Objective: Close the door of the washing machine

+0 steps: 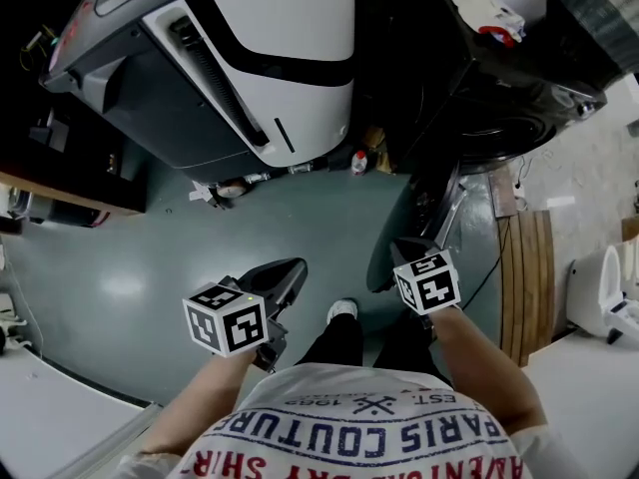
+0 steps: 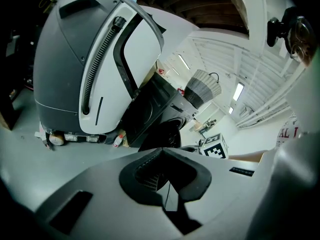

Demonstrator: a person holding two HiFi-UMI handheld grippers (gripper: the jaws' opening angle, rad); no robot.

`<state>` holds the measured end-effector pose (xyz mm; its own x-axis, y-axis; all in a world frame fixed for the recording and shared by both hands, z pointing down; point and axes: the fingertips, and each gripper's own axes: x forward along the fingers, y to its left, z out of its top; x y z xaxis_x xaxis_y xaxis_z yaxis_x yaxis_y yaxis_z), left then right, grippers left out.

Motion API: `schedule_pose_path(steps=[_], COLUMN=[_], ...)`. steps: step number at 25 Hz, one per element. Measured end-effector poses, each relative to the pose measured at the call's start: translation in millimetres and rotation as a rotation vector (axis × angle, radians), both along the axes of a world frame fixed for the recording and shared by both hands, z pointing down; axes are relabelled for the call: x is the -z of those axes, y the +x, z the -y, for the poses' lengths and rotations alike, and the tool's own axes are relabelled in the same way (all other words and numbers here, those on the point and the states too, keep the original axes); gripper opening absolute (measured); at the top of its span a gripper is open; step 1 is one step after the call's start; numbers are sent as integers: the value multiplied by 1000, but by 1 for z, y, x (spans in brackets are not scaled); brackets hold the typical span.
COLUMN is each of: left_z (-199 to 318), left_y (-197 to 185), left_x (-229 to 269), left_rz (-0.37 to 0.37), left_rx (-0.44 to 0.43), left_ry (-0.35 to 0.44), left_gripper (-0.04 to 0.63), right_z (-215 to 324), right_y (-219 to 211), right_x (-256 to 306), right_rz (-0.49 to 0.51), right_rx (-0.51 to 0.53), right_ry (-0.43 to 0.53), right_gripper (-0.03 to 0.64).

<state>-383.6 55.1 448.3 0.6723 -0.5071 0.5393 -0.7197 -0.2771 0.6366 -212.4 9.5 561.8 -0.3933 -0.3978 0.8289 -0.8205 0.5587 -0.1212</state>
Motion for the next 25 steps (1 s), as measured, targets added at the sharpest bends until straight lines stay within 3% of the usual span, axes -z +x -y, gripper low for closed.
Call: schedule_pose_path(steps=[12, 25], left_z=[16, 37], left_y=[45, 130], left_x=[-1, 12], left_rz=[-6, 46], left_rx=[-102, -190], left_ry=[-1, -1], left_gripper=[26, 25], right_z=[-8, -21], right_y=[55, 116], right_x=[3, 10], right_rz=[113, 227], right_rx=[-194, -182], right_ry=[-10, -29], right_gripper=[21, 21])
